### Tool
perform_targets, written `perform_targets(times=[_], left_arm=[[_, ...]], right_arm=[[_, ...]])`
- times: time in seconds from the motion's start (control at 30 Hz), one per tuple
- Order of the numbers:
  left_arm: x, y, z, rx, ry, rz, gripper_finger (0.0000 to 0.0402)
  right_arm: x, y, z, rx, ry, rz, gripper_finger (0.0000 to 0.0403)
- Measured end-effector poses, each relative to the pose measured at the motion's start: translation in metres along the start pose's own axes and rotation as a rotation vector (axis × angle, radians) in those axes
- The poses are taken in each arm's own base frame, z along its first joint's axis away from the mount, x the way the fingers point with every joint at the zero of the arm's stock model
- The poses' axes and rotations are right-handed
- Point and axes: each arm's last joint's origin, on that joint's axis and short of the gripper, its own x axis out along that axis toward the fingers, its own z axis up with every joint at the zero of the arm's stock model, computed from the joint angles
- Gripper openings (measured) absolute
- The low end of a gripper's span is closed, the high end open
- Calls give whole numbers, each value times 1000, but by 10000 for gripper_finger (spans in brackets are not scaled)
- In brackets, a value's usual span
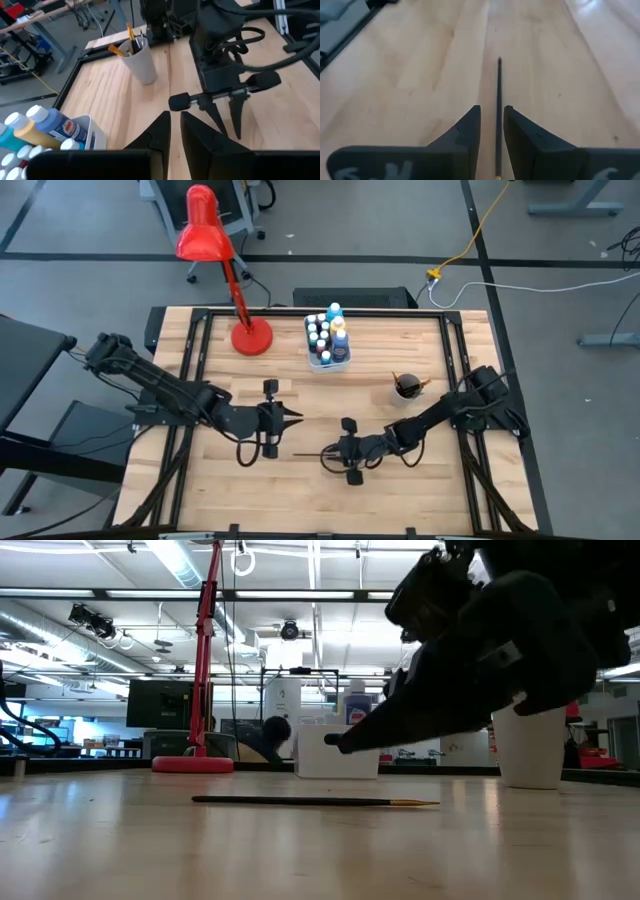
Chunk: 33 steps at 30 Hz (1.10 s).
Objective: Pick & Place Paint Supplies
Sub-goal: Put the gold paint brush into the gray cup
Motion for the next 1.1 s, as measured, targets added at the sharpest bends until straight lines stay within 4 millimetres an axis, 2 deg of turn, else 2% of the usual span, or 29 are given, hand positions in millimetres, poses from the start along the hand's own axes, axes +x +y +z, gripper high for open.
perform_targets(times=[0.23, 0.57, 0.7, 0.77, 0.87, 0.97, 1.1], left_arm=[[0, 0, 0, 1, 3, -1, 53], [0, -2, 0, -15, 2, -74, 53], [0, -2, 0, -15, 2, -75, 52], [0, -2, 0, -16, 1, -75, 52], [0, -2, 0, -21, 1, -74, 52], [0, -2, 0, -47, 4, -76, 52], [6, -6, -5, -62, 34, -63, 52]], right_arm=[[8, 7, -20, 56, 37, 34, 84], [15, 20, -49, -9, 40, -134, 84], [14, 24, -45, -120, 12, -73, 84], [12, 25, -38, -207, -1, -15, 84], [4, 26, -22, -315, -35, -22, 84], [4, 11, -12, -363, -39, -111, 84], [9, -12, -3, -324, -53, -144, 84]])
